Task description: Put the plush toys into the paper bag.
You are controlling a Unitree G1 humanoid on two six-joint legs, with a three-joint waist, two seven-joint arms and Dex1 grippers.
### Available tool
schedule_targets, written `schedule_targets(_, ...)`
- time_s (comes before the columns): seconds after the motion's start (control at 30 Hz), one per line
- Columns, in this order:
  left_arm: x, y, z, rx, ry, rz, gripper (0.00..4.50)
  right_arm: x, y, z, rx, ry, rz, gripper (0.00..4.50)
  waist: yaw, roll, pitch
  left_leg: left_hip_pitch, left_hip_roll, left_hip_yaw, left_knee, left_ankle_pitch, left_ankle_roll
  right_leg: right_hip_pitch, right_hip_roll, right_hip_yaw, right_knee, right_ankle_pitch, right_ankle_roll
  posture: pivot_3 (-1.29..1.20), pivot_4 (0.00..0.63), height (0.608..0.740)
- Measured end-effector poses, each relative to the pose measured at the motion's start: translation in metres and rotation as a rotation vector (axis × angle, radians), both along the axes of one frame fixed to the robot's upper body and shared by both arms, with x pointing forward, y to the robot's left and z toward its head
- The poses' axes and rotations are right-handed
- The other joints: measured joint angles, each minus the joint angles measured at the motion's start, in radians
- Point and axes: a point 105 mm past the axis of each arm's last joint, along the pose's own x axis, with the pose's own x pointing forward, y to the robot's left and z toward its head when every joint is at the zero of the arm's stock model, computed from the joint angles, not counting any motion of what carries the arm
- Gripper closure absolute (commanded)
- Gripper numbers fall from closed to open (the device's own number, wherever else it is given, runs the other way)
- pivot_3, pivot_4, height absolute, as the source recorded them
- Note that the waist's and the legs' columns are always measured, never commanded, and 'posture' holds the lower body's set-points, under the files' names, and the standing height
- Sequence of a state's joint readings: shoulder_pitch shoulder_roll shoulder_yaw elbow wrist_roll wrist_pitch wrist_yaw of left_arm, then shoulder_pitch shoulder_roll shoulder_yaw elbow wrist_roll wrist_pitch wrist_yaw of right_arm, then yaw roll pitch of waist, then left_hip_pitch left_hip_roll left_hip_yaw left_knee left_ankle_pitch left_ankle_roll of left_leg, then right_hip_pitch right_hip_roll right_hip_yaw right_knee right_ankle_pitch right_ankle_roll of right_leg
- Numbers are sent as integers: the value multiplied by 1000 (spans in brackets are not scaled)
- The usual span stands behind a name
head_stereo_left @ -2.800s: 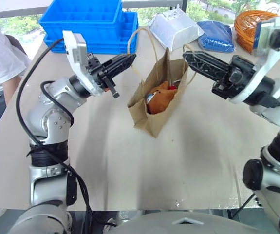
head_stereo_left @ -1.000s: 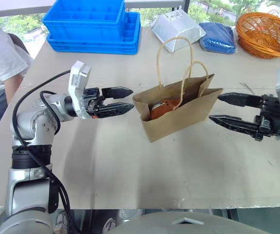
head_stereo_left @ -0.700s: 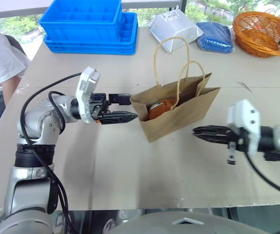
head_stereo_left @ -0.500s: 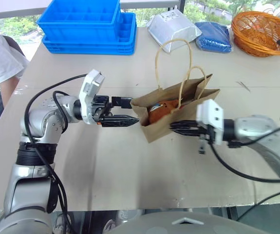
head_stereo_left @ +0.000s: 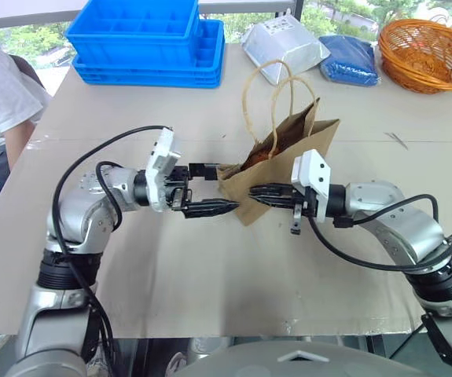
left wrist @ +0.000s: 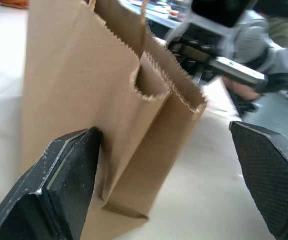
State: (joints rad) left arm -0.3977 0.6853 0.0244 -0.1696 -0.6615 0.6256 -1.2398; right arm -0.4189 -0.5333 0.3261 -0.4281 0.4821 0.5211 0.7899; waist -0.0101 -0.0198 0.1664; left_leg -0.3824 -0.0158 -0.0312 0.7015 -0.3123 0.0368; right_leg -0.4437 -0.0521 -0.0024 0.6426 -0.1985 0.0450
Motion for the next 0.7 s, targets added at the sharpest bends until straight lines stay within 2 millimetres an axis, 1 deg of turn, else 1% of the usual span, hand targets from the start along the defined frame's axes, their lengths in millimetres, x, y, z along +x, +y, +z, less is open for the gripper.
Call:
schedule_targets(0.07,6,-6,-2,-16,-25,73,0,1,0,-1,1,7,1,4460,1,0,0,0,0,0,0,0,0,0,0,0,0,0,0,0,150,740)
schedule_targets(0.1,8,-9,-7,2,-61,127,0,1,1,-2,4,11,2,4460,0,0,0,0,0,0,0,0,0,0,0,0,0,0,0,0,150,740)
schedule_targets(0.17,8,-16,-12,-6,-94,181,0,2,0,-5,3,23,-8,4460,0,0,0,0,0,0,0,0,0,0,-1,0,0,0,0,0,150,740)
schedule_targets(0.23,11,-19,-13,-19,-94,207,506,3,0,-7,6,32,-11,4500,1,0,0,0,0,0,0,0,0,0,-1,0,0,0,0,0,150,740)
schedule_targets(0.27,12,-21,-13,-32,-94,231,678,5,-1,-8,9,35,-22,4500,1,0,0,0,0,0,0,0,0,0,-1,0,0,0,0,0,150,740)
schedule_targets(0.3,11,-26,-14,-41,-97,232,1119,7,-4,-8,8,33,-36,4500,3,0,0,0,0,0,0,0,0,0,-1,0,0,0,0,0,150,740)
schedule_targets(0.37,12,-28,-13,-46,-115,250,2022,5,-5,-9,7,37,-37,4500,2,0,0,0,0,0,0,0,0,0,-1,0,0,0,0,0,150,740)
schedule_targets(0.47,15,-30,-10,-70,-141,277,3398,-6,-12,-15,-2,68,-29,4500,5,0,0,0,0,0,0,0,0,0,-2,0,0,0,0,0,150,740)
schedule_targets(0.53,16,-29,-8,-76,-162,281,4358,-13,-20,-12,13,71,-39,4500,6,0,0,0,0,0,0,0,0,0,-2,0,0,0,0,0,150,740)
schedule_targets(0.57,17,-29,-7,-81,-168,278,4449,-16,-23,-9,21,69,-44,4500,7,0,0,0,0,0,0,0,0,0,-2,0,0,0,0,0,150,740)
schedule_targets(0.6,19,-27,-7,-87,-175,270,4490,-20,-28,-6,30,66,-52,4240,7,0,0,0,0,0,0,0,0,0,-1,0,0,0,0,0,150,740)
schedule_targets(0.67,24,-22,-5,-83,-195,201,4500,-30,-46,-3,21,51,-96,3591,9,0,0,0,0,-1,0,-1,1,1,0,-1,0,0,0,0,150,740)
schedule_targets(0.7,24,-21,-4,-80,-199,196,4500,-31,-48,-4,18,53,-101,3478,13,0,0,0,0,-1,0,-1,1,1,0,-1,0,0,0,0,150,740)
